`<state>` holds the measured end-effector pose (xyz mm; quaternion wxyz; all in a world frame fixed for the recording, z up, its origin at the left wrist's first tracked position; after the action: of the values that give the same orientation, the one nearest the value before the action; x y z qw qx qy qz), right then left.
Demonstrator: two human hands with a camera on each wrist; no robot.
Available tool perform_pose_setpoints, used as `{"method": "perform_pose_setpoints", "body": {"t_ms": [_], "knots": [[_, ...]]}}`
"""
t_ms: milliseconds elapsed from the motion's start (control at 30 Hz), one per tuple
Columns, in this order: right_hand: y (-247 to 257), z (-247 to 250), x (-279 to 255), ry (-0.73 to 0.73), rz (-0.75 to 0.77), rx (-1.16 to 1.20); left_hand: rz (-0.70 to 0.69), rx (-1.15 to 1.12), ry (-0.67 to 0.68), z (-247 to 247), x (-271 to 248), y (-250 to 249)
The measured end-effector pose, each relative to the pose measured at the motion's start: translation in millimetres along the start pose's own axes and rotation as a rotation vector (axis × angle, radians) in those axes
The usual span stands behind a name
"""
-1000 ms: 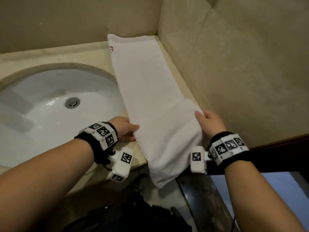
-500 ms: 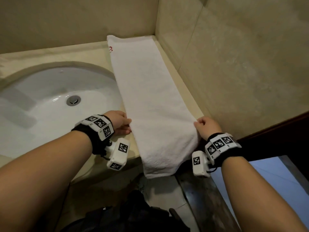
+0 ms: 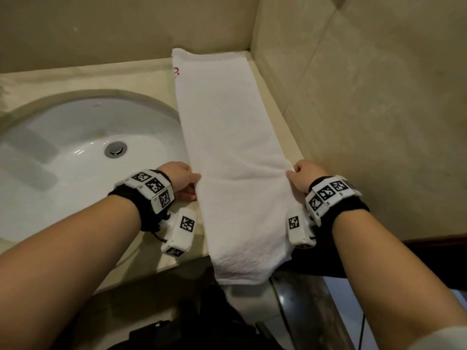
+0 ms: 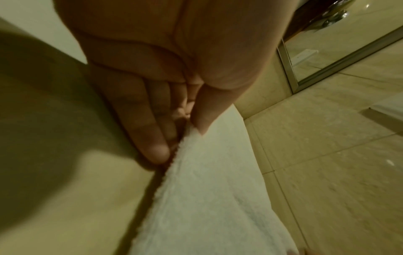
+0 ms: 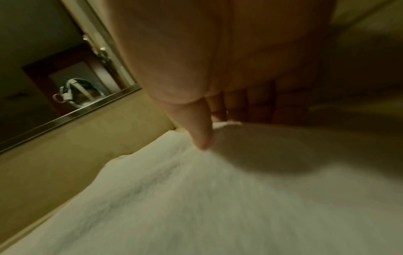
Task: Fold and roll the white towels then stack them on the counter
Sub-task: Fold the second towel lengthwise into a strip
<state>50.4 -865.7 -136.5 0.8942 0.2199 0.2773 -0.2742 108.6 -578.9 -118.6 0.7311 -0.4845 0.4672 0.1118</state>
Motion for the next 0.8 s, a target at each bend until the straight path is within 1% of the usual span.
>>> {"method": "perform_pose_setpoints", "body": {"t_ms": [67,100,167,233,267,333,400,533,600,733,800], "knots": [[6.6,3.5,8.6,0.034,0.020,0.001,-0.004,0.001,0.004,0.4,3.3,-5.1],[11.9,5.5,13.6,0.031,0.032,0.039,-0.020,-0.003,-0.011,1.4,5.0,-9.8],[25.4,10.8,26.3,-0.008,0.067,0.134,-0.080,0.046,-0.097,6.5,9.0,-20.3],[35.1,16.6,36.1,-0.032,0.074,0.114,-0.111,0.144,-0.192,11.7,12.4,-27.7],[36.4,19.6,38.9,-0.050,0.062,0.094,-0.118,0.160,-0.204,12.1,15.2,-29.4],[34.0,22.1,40.7,-0.106,0.048,0.097,-0.126,0.084,-0.160,11.0,16.9,-27.3],[32.8,19.9,37.8,-0.149,0.073,0.122,-0.104,0.009,-0.171,10.5,17.2,-22.4],[29.8,14.2,13.1,-0.122,0.106,0.204,-0.167,-0.015,-0.188,3.3,-1.1,-15.6],[15.9,8.1,-11.9,-0.143,0.118,0.257,-0.206,0.004,-0.158,-0.5,-14.3,-3.6],[-33.2,-31.7,-71.2,-0.236,0.139,0.357,-0.314,0.057,-0.075,-12.9,-51.5,42.3],[-54.7,-54.6,-88.9,-0.275,0.146,0.398,-0.363,0.107,-0.021,-23.8,-72.9,73.0]]}}
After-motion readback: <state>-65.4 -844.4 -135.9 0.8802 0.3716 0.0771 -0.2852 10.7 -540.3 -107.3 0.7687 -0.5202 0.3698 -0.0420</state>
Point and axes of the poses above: each hand's wrist, its own x-axis towards the middle knuckle, its own z-axis out of the back of the hand, y = z × x, the point moved 3 cm from there along x, towards the middle knuckle, and after that the axes turned 10 degrees about y, right-handed, at the moved point
